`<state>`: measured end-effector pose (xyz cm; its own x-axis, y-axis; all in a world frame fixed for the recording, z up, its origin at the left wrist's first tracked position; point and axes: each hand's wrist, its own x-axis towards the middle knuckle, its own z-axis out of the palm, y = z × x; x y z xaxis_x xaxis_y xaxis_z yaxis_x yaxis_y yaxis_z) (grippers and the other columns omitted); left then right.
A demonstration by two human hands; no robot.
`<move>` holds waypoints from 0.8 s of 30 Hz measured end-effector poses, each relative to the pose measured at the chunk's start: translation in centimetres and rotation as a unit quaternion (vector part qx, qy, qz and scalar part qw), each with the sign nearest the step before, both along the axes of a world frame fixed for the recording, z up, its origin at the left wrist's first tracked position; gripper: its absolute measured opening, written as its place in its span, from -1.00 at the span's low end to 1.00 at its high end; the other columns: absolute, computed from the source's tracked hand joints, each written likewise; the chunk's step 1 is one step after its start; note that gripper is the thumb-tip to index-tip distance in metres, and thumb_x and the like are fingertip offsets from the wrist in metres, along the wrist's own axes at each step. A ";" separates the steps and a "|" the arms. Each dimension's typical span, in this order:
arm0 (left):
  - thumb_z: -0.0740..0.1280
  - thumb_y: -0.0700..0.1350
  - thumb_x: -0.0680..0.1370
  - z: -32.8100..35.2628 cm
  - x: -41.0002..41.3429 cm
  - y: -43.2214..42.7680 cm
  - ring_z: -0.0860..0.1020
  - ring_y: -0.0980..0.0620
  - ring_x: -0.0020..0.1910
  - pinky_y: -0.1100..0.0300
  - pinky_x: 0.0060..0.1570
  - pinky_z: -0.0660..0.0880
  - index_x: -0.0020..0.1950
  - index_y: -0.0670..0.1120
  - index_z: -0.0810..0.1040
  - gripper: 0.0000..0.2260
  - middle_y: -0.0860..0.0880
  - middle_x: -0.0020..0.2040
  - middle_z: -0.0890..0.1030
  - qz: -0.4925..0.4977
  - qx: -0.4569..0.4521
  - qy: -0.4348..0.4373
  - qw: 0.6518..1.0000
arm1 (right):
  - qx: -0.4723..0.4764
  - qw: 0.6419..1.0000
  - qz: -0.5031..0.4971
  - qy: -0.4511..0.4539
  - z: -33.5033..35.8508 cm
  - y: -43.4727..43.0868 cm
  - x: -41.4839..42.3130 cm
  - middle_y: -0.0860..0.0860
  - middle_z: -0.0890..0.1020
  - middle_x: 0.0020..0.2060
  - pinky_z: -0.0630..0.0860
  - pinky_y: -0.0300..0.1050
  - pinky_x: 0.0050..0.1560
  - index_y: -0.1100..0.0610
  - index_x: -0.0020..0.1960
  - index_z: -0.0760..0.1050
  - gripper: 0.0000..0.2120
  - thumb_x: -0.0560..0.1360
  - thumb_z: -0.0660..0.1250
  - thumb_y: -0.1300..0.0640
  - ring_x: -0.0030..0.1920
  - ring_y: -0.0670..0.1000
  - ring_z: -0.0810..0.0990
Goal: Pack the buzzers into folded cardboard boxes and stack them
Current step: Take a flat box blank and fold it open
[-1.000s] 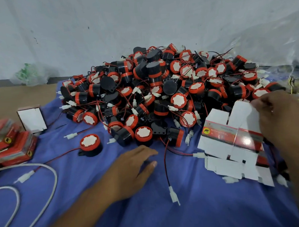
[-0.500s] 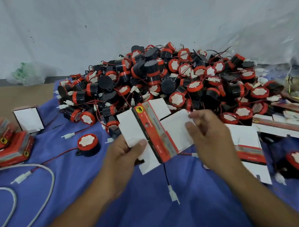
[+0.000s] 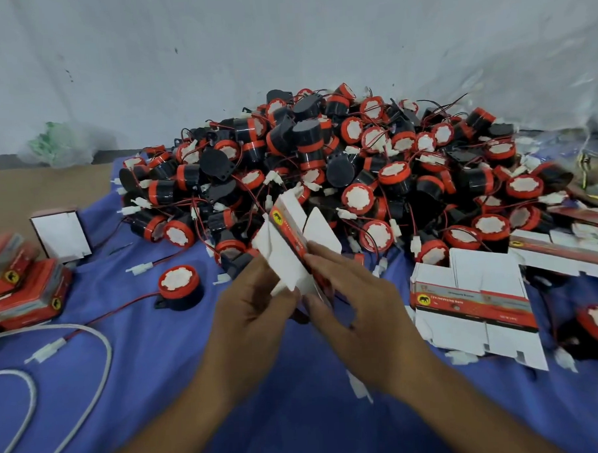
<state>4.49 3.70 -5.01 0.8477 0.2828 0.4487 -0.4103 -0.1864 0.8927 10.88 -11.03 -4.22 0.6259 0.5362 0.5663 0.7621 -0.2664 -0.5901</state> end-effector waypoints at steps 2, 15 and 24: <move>0.31 -0.24 0.55 -0.2 0.0 -0.1 0.68 0.04 -0.14 0.27 -0.21 0.59 0.30 0.15 0.47 -0.60 0.11 -0.02 0.69 0.038 0.010 0.016 0.999 | -0.020 0.996 -0.018 -0.085 -0.4 0.0 0.2 0.08 0.59 0.30 0.53 -0.05 0.31 0.23 0.33 0.55 -0.63 0.54 0.40 0.22 0.31 0.02 0.56; 0.21 -0.24 0.51 0.6 -0.8 0.2 0.33 0.16 -0.45 0.35 -0.42 0.31 0.57 0.32 0.04 -0.24 0.16 -0.40 0.36 0.062 0.174 -0.006 0.983 | 0.148 0.979 -0.141 -0.003 3.0 -3.0 2.9 -0.09 0.64 -0.26 0.26 -0.44 -0.50 -0.19 0.18 0.50 -0.63 0.53 0.25 0.24 -0.48 -0.14 0.48; 0.25 0.45 0.46 2.6 -0.6 2.0 0.18 0.09 0.56 0.26 0.37 0.32 0.45 0.35 0.30 -0.42 0.07 0.57 0.22 0.033 0.194 -0.041 0.980 | 0.000 0.983 0.024 -0.182 2.0 -2.1 1.9 -0.03 0.58 -0.29 0.28 -0.47 -0.27 0.22 0.16 0.66 -0.67 0.46 0.26 0.25 -0.30 -0.20 0.32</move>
<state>3.93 5.71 -2.41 0.7896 0.1297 0.5998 -0.4542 -0.5337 0.7133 12.83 -13.15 -2.24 0.3566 0.5603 0.7476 0.9342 -0.2255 -0.2765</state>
